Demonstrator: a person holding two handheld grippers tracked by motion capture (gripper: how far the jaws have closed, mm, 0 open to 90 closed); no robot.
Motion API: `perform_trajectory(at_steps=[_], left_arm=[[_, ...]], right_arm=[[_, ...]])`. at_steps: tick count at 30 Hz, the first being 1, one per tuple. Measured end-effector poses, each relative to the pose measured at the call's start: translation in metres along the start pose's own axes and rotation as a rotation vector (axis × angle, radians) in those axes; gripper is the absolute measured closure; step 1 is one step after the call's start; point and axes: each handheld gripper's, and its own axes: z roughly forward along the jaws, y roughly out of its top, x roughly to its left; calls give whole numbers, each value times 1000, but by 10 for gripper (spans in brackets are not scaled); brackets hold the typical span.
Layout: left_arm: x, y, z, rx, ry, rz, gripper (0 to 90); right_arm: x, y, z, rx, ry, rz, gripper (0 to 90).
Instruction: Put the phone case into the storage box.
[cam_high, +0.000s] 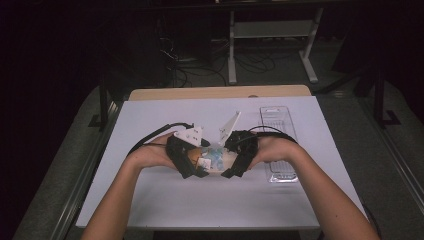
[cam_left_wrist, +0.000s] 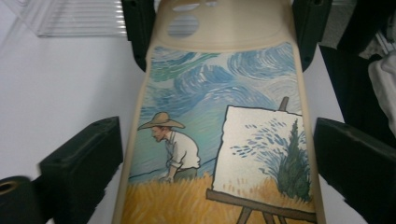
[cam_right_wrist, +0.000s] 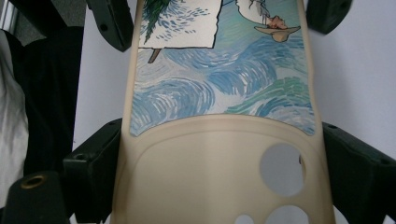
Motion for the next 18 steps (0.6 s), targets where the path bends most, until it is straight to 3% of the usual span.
perform_trajectory(at_steps=[4,8,13,15,18], left_arm=[[2,-1,-7,-25,24,-15,0],[5,-6,-16,-63,50,-63,0],[8,-9,-24,-68,79,-72,0],[8,-12,-28,-87,97,-109,0],[10,-15,-34,-96,116,-117,0]], right_arm=[[-1,-2,-2,1,-12,16,100],[-4,-6,-5,-12,-24,35,99],[-6,-11,-8,-25,-41,63,100],[-7,-14,-9,-30,-50,81,100],[-9,-18,-11,-36,-68,95,100]])
